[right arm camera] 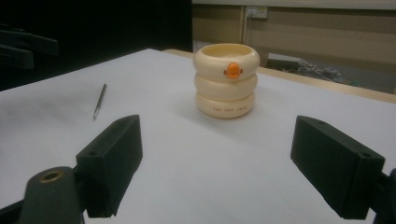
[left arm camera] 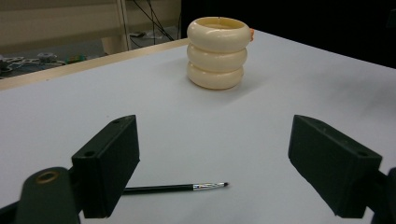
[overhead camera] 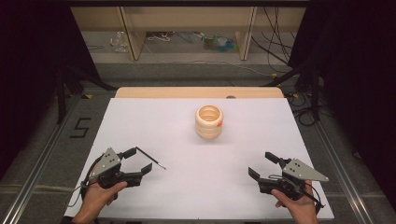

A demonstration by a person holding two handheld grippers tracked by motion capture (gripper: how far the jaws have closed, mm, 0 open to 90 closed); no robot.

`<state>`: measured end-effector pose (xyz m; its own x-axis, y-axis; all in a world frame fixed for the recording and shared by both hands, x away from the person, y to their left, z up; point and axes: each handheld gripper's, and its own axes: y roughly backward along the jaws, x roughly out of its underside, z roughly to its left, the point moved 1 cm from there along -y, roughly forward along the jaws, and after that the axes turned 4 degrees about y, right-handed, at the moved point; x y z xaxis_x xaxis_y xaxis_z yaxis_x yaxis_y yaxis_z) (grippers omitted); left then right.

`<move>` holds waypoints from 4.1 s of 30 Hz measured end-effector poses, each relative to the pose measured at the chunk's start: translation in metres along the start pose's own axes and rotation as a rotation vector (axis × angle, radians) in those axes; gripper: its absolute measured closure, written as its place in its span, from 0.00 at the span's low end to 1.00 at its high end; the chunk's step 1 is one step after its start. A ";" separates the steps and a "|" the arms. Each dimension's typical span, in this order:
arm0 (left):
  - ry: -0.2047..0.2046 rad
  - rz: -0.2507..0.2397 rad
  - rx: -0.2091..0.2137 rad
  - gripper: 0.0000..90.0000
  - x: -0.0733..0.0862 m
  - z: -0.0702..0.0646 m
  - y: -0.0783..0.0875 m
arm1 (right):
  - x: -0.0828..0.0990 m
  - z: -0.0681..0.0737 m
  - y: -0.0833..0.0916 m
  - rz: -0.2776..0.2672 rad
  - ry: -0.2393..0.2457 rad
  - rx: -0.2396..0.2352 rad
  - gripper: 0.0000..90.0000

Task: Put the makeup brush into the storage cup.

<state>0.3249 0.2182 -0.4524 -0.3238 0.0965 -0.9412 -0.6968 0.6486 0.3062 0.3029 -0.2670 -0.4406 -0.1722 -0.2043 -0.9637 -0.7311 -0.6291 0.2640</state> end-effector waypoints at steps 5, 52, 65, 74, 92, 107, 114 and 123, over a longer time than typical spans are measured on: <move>0.002 -0.002 0.001 0.18 0.000 0.000 0.000 | 0.001 -0.001 -0.001 0.002 -0.007 -0.002 0.20; -0.146 0.335 0.103 0.18 -0.048 0.032 -0.048 | 0.003 0.006 -0.009 0.032 -0.047 -0.058 0.23; -0.238 0.519 0.146 0.21 -0.055 0.042 -0.067 | 0.004 0.007 -0.010 0.047 -0.033 -0.061 0.23; -0.279 0.605 0.174 0.21 -0.056 0.044 -0.078 | 0.004 0.007 -0.010 0.052 -0.039 -0.075 0.23; -0.286 0.722 0.206 0.21 -0.051 0.048 -0.096 | 0.006 0.006 -0.012 0.054 -0.034 -0.066 0.23; -0.399 0.856 0.221 0.23 -0.047 0.053 -0.109 | 0.007 0.007 -0.014 0.049 -0.041 -0.086 0.23; -0.408 0.882 0.238 0.24 -0.042 0.050 -0.111 | 0.007 0.007 -0.014 0.059 -0.043 -0.091 0.23; -0.446 0.927 0.251 0.26 -0.036 0.047 -0.116 | 0.006 0.007 -0.013 0.084 -0.026 -0.084 0.23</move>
<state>0.4477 0.1753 -0.4604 -0.3614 0.8691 -0.3378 -0.1287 0.3124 0.9412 0.3062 -0.2547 -0.4498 -0.2485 -0.2397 -0.9385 -0.6558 -0.6715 0.3451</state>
